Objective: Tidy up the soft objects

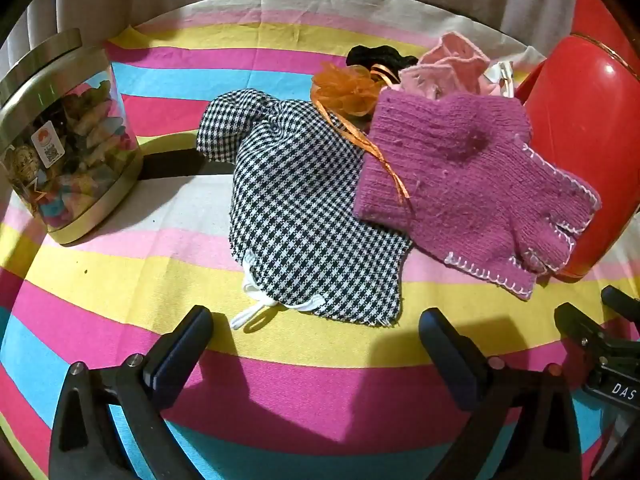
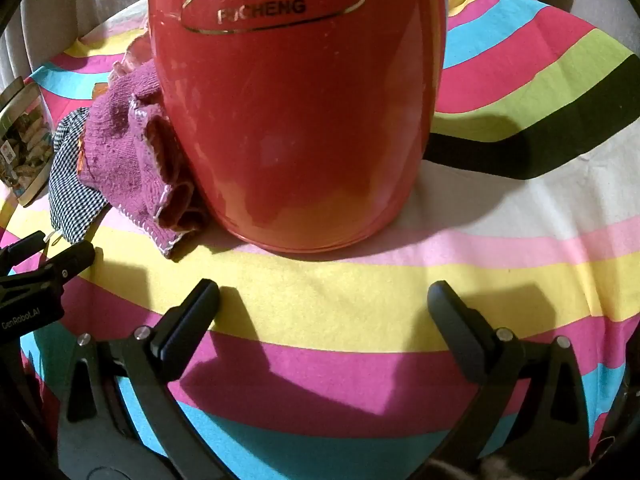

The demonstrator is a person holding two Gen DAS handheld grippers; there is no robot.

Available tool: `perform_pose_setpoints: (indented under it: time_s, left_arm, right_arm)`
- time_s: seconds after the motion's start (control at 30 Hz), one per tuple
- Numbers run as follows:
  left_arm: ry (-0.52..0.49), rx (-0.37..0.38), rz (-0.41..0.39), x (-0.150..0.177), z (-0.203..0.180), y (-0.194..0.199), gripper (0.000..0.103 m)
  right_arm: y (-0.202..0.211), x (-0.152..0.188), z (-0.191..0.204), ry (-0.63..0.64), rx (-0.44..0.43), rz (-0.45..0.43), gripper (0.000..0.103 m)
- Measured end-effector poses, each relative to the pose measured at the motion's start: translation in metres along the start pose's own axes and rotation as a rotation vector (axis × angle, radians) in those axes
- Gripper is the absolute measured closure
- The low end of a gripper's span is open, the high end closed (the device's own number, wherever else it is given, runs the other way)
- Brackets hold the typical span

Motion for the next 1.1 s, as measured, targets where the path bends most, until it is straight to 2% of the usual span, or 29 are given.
perform_pose_setpoints:
  time_s: [1.1]
  left_arm:
    - [-0.001,-0.001,0.0,-0.0002,-0.0009,0.0004,0.0]
  right_arm:
    - [-0.0004,-0.0014,0.0015,0.0,0.001,-0.002,0.0]
Point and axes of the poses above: each gripper's, at about its wrist camera, not at the fingertips, and y roughly against the way its jaws point, z to its left, x to its underside, the point moved 9 cm from there along -y, roughly the way its jaws point, and after that the axes turned 11 degrees about x, right-handed, at the moved point
